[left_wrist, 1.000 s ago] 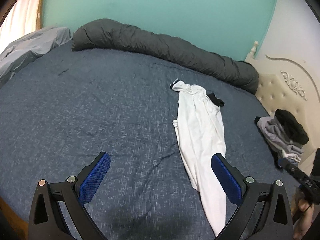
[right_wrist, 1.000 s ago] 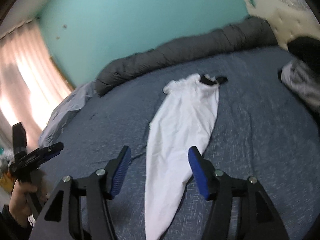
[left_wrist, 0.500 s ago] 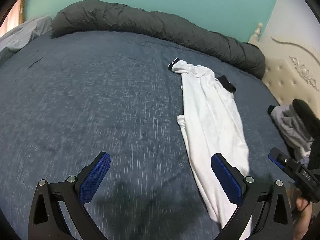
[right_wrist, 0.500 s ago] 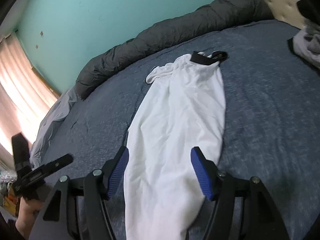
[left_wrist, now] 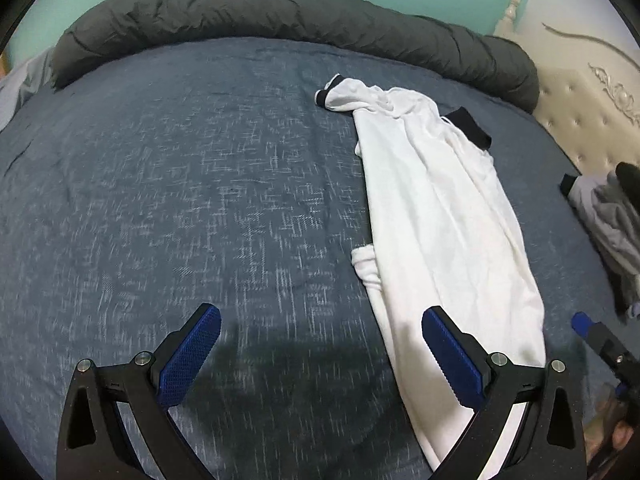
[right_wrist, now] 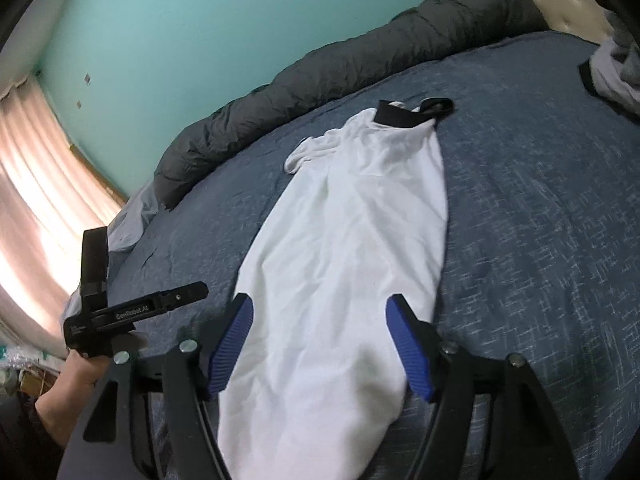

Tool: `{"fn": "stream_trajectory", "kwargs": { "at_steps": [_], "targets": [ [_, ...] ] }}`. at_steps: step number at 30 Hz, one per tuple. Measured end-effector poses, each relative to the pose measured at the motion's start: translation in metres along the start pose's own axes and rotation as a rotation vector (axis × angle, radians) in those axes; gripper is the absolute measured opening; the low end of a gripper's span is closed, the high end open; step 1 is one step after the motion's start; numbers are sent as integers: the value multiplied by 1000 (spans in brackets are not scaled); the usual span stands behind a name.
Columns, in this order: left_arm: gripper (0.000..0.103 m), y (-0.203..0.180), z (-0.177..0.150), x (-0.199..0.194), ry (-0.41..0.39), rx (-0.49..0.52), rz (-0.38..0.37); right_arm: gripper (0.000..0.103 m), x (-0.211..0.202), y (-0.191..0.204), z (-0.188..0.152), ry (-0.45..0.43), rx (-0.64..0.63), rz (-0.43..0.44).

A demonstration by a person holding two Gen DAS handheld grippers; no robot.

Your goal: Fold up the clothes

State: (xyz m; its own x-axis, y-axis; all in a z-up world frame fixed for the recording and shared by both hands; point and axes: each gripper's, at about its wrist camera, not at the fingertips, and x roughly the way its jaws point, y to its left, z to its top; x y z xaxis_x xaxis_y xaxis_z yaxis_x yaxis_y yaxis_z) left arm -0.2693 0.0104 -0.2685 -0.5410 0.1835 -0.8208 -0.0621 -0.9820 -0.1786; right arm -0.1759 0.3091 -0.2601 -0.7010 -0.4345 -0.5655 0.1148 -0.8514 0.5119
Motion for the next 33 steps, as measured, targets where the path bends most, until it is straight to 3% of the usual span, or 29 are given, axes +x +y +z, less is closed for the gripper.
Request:
{"fn": "stream_trajectory", "kwargs": {
  "at_steps": [2, 3, 8, 16, 20, 29, 33],
  "targets": [
    [99, -1, 4, 9, 16, 7, -3, 70, -1, -5, 1, -7, 13, -1],
    [92, -1, 5, 13, 26, 8, -10, 70, -1, -7, 1, -8, 23, 4],
    [76, 3, 11, 30, 59, 3, -19, 70, 1, -11, 4, -15, 45, 17],
    [61, -7, 16, 43, 82, 31, -54, 70, 7, -11, 5, -11, 53, 27],
    [50, -10, 20, 49, 90, 52, -38, 70, 6, -14, 6, -18, 67, 29],
    [18, -3, 27, 48, 92, 36, -59, 70, 7, -16, 6, -15, 79, 29],
    [17, -6, 25, 48, 94, 54, -59, 70, 7, -17, 7, -12, 78, 23]
  ]
}}
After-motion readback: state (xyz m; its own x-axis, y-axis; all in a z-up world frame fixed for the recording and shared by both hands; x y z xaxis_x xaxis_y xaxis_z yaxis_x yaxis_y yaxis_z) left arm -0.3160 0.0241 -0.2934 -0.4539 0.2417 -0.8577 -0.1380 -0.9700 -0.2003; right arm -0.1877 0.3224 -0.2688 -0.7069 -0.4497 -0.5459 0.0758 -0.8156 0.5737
